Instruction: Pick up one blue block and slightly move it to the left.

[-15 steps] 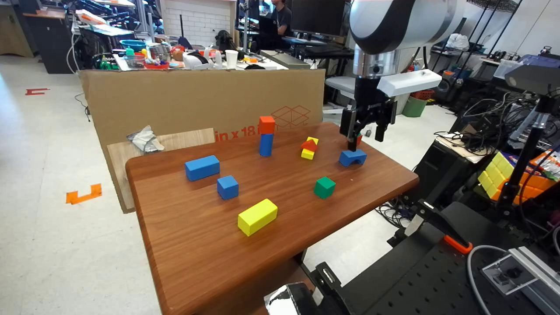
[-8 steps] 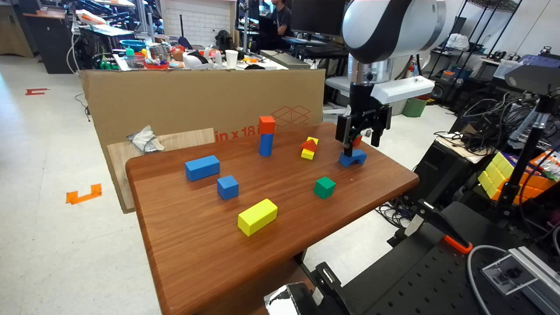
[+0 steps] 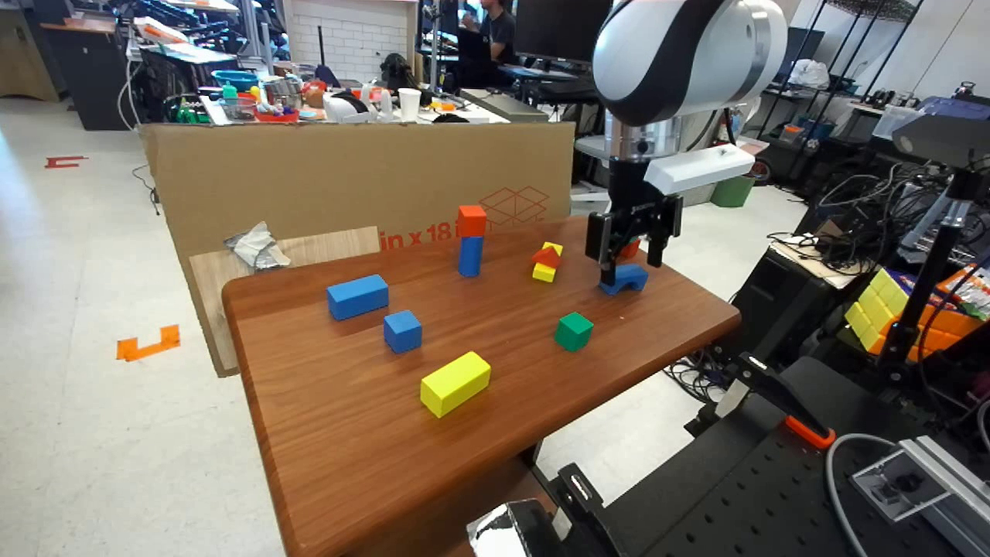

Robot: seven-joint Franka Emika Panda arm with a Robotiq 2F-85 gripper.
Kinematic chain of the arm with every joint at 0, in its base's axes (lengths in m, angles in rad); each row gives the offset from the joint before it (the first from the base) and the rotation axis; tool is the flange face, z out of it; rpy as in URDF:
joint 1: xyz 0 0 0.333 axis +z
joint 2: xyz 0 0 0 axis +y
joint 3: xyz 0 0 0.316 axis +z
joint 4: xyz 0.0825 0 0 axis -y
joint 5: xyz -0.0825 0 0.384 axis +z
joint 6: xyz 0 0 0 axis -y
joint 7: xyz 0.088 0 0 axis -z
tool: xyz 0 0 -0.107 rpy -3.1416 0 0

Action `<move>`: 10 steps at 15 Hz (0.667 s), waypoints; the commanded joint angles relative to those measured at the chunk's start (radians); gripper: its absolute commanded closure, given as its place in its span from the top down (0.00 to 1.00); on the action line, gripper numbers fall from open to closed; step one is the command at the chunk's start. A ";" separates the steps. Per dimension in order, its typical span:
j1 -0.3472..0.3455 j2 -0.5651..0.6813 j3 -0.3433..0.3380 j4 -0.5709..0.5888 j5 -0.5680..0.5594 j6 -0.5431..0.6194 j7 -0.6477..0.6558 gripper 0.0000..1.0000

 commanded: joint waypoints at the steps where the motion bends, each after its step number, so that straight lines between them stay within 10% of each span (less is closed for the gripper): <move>1: 0.008 0.033 0.009 0.042 -0.010 -0.017 0.017 0.66; 4: 0.013 0.033 0.015 0.043 -0.009 -0.012 0.014 0.44; 10: 0.021 -0.038 0.043 -0.022 0.002 0.013 0.002 0.44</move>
